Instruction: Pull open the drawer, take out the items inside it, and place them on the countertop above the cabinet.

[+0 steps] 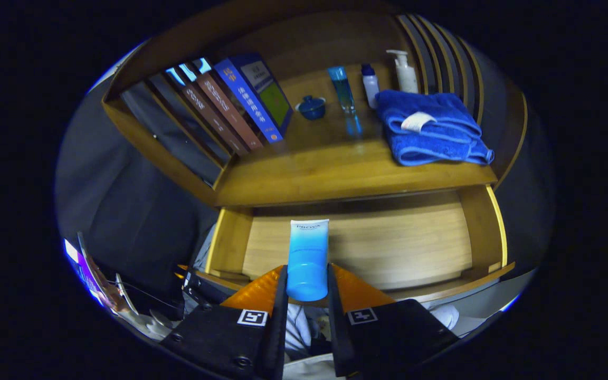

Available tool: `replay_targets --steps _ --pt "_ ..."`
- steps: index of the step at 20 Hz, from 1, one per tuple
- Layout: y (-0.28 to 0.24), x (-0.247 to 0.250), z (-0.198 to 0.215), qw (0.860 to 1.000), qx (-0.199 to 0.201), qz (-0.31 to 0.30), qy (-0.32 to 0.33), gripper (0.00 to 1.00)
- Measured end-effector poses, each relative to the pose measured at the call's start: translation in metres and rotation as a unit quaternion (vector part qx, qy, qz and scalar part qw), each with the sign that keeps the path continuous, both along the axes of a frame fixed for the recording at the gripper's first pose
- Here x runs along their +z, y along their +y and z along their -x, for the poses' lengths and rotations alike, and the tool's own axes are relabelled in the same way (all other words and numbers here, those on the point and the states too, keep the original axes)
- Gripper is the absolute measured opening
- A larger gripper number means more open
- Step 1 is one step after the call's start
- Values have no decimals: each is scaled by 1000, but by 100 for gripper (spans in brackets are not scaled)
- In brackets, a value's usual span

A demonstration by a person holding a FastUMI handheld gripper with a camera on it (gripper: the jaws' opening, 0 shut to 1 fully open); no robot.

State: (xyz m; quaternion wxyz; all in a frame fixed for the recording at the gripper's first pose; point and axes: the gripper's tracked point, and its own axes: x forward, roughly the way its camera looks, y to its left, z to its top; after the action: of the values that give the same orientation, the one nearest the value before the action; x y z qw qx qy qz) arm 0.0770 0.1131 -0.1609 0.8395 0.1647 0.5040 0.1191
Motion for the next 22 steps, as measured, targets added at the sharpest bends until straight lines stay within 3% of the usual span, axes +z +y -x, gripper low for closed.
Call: replay_targets --steps 4,11,19,22 --pt "-1 14 -47 999 -12 -8 -42 40" --pt "-5 -30 -132 997 -26 22 -72 40" --pt "9 -79 -163 997 -38 33 -52 40" --pt "6 -88 -169 997 -42 42 -55 61"
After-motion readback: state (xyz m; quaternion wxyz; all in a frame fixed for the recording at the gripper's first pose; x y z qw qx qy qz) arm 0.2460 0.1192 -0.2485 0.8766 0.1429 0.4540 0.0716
